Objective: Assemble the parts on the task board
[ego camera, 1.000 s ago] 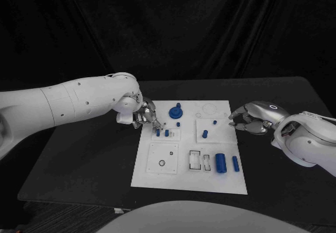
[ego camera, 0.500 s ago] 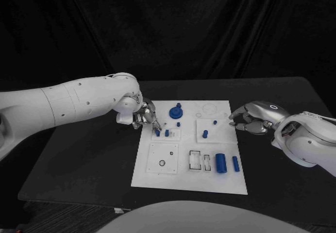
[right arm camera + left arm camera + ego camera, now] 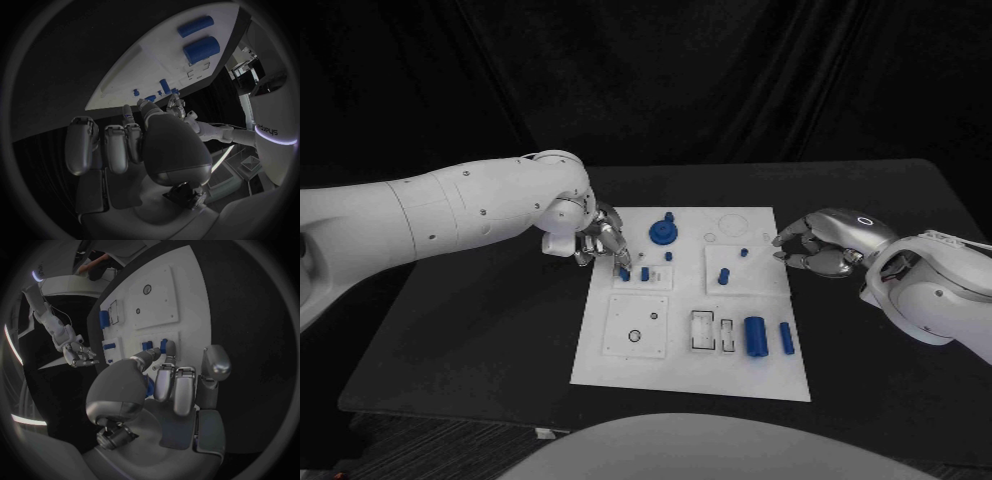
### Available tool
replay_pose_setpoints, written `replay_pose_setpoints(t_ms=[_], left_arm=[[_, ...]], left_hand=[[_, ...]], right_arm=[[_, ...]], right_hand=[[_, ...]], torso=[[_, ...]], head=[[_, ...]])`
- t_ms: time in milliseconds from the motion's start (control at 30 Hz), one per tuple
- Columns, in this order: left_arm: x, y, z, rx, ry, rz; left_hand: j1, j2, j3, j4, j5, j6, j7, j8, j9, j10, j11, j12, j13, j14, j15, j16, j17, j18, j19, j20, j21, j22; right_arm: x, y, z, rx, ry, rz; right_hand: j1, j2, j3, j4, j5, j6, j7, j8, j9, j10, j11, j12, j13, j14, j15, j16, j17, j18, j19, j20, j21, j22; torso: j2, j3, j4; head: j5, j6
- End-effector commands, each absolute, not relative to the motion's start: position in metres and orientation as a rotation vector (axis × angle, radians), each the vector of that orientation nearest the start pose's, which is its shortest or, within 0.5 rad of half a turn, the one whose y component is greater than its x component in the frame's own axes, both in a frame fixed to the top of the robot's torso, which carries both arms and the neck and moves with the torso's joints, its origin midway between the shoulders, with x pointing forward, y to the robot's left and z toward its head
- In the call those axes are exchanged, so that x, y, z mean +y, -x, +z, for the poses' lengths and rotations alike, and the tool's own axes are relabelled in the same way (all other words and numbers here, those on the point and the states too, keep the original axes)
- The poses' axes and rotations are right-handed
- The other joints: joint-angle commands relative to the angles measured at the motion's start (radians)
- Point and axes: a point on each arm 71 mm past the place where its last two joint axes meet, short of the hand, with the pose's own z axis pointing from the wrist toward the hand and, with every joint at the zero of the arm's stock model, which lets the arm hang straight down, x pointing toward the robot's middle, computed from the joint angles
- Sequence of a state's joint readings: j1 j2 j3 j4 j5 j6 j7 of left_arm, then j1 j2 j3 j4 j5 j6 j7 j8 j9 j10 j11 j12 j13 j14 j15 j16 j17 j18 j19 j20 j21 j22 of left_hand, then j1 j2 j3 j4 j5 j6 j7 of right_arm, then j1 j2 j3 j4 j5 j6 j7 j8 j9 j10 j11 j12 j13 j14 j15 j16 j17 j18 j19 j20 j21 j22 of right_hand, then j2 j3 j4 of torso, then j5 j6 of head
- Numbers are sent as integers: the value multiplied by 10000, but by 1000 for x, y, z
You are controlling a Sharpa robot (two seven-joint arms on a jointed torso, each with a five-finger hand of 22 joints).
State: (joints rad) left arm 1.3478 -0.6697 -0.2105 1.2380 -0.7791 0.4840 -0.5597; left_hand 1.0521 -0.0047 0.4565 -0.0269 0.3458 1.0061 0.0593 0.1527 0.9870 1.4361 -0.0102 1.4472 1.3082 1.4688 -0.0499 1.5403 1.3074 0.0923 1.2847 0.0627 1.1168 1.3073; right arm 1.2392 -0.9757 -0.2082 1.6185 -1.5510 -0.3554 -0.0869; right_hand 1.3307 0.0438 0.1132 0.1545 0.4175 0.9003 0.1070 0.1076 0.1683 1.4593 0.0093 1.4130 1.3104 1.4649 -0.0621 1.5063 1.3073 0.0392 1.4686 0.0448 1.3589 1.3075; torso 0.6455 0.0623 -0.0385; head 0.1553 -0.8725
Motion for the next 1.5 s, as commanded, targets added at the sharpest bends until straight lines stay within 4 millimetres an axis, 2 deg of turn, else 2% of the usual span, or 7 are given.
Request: replay_pose_setpoints(t_ms=[33, 300, 600, 1000, 1233, 1333, 1500], left_arm=[[212, -505, -242, 27341, 1802, -3643], [213, -504, -244, 27199, 1984, -3708], [215, -502, -243, 26843, 2281, -3928], [230, -486, -235, 25560, 3234, -4695], [241, -474, -228, 24557, 3264, -4774], [244, -470, -224, 24076, 3392, -4947], [247, -466, -218, 23159, 3125, -5049]], left_hand=[[-106, -25, 103, -64, 46, 102, -1, -40, -73, -18, 50, -61, 1257, 332, 28, -65, 1760, 142, 42, 26, -65, 1214], [-160, -77, 652, -638, 177, 380, -40, -144, -314, -16, 6, -93, 1229, 342, -5, -65, 1762, 142, 82, -4, -63, 1222], [-220, -102, 904, -887, 266, 424, -26, -175, -367, -72, 13, -171, 1154, 294, -11, -95, 1697, 145, 77, -8, -95, 1215], [-245, -126, 969, -973, 312, 445, -28, -164, -364, -109, 11, -219, 1105, 316, -11, -85, 1723, 127, 126, -8, -21, 1239], [-251, -156, 1001, -1038, 337, 472, -37, -140, -349, -88, 3, -213, 1107, 339, -18, -74, 1747, 119, 162, -12, 24, 1253], [-251, -162, 1030, -1066, 389, 480, -38, -130, -343, -70, -2, -206, 1113, 345, -23, -72, 1750, 119, 173, -16, 30, 1255], [-261, -172, 1054, -1085, 447, 467, -33, -131, -339, -68, -2, -212, 1107, 354, -26, -68, 1759, 116, 189, -19, 48, 1260]], right_arm=[[-237, -446, -216, 17163, 2784, 5524], [-237, -447, -216, 17184, 2760, 5486], [-238, -447, -216, 17212, 2736, 5441], [-240, -446, -217, 17276, 2687, 5358], [-241, -446, -217, 17288, 2672, 5341], [-240, -445, -217, 17287, 2669, 5354], [-240, -445, -217, 17277, 2657, 5366]], right_hand=[[111, 7, 89, -13, 23, 96, 21, -12, -10, -92, 11, -69, 333, 739, 50, -71, 985, 125, 101, 67, -68, 1946], [129, 5, 134, -42, 33, 154, 18, 9, -9, -107, 24, -85, 313, 727, 59, -94, 935, 138, 75, 73, -129, 1928], [138, 4, 157, -58, 38, 181, 17, 19, -10, -116, 30, -95, 301, 719, 64, -108, 907, 141, 68, 77, -143, 1923], [146, -1, 192, -80, 46, 228, 17, 36, -10, -144, 40, -126, 259, 695, 74, -156, 803, 161, 29, 84, -232, 1896], [143, -12, 199, -86, 47, 237, 21, 37, -12, -161, 43, -146, 233, 687, 77, -171, 770, 172, 7, 87, -282, 1880], [143, -12, 199, -86, 47, 237, 21, 37, -12, -161, 43, -146, 233, 687, 77, -171, 770, 172, 7, 87, -282, 1880], [140, -20, 202, -88, 48, 237, 23, 35, -15, -166, 43, -151, 227, 683, 78, -178, 755, 172, 7, 89, -282, 1880]], torso=[[2, 1, 1], [2, 2, 1], [-2, 2, -3], [5, 0, 0], [13, -3, -10], [11, -2, 21], [1, 7, 11]], head=[[-2, -2], [-19, -2], [-43, -2], [-136, -2], [-90, -2], [-98, -2], [-62, -2]])
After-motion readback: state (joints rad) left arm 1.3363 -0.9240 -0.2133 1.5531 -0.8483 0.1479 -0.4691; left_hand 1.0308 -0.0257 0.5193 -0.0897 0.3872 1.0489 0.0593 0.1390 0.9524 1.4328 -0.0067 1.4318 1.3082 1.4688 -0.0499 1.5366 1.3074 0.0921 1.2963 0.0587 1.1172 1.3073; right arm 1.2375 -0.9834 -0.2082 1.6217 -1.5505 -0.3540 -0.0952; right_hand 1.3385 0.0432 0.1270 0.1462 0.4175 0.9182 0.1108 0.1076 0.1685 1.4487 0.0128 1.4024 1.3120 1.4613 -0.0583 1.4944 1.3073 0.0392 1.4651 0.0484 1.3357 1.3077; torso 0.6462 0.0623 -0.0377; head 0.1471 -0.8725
